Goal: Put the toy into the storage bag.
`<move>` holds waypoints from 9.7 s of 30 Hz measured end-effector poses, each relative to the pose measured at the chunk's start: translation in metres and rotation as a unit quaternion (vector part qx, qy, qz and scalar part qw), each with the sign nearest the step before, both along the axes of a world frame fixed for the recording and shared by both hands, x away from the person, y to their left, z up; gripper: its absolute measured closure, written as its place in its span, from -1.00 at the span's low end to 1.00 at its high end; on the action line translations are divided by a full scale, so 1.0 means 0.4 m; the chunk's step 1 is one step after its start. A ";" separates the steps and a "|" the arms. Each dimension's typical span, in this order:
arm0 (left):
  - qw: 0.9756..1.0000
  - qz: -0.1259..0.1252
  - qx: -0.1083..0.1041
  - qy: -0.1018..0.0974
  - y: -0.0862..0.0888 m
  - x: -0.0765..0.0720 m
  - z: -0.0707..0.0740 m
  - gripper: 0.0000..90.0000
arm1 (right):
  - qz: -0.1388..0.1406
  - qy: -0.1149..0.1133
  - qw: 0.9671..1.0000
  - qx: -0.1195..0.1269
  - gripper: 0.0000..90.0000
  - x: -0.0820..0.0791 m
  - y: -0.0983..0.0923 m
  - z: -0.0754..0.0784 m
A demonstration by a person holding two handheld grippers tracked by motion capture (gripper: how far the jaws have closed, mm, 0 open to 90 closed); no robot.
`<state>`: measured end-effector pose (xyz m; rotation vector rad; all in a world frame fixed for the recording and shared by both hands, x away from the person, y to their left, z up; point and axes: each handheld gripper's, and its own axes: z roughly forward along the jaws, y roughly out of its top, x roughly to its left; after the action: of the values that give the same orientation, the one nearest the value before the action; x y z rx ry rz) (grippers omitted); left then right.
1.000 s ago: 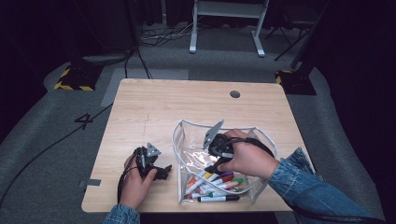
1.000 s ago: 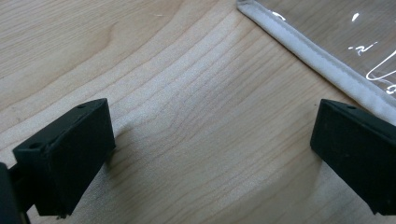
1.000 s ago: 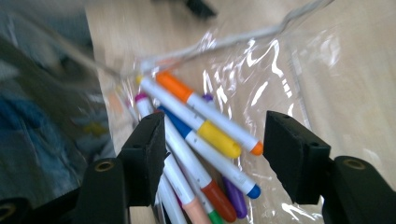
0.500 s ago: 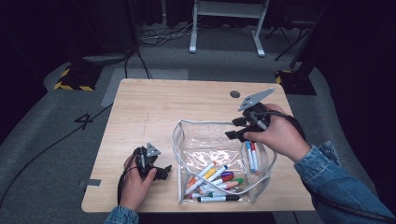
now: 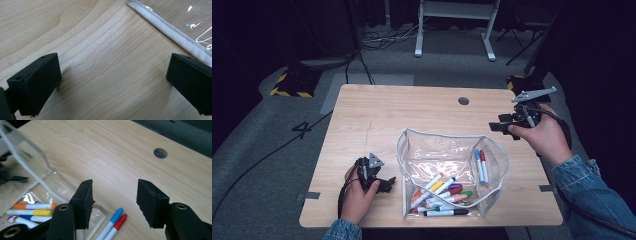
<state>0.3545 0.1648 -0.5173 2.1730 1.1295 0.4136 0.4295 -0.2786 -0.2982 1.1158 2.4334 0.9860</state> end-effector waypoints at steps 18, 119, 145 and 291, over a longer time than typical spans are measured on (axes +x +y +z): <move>1.000 0.000 0.000 0.000 0.000 0.000 0.000 -1.00 | -0.018 0.113 0.993 -0.032 0.02 0.023 -0.054 -0.341; 1.000 0.000 0.000 0.001 0.000 0.000 0.000 -1.00 | 0.267 0.113 0.947 -0.141 0.72 -0.193 0.398 -0.075; 1.000 0.000 0.000 0.001 0.000 0.000 0.000 -1.00 | 0.365 0.131 0.892 -0.232 0.24 -0.226 0.487 -0.242; 1.000 -0.002 0.001 0.003 -0.002 0.002 0.001 -1.00 | 0.258 0.085 0.959 -0.085 0.72 -0.220 0.329 -0.004</move>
<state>0.3554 0.1640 -0.5170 2.1788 1.1280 0.4069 0.3416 -0.1470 -0.2999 0.5309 2.9643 0.8130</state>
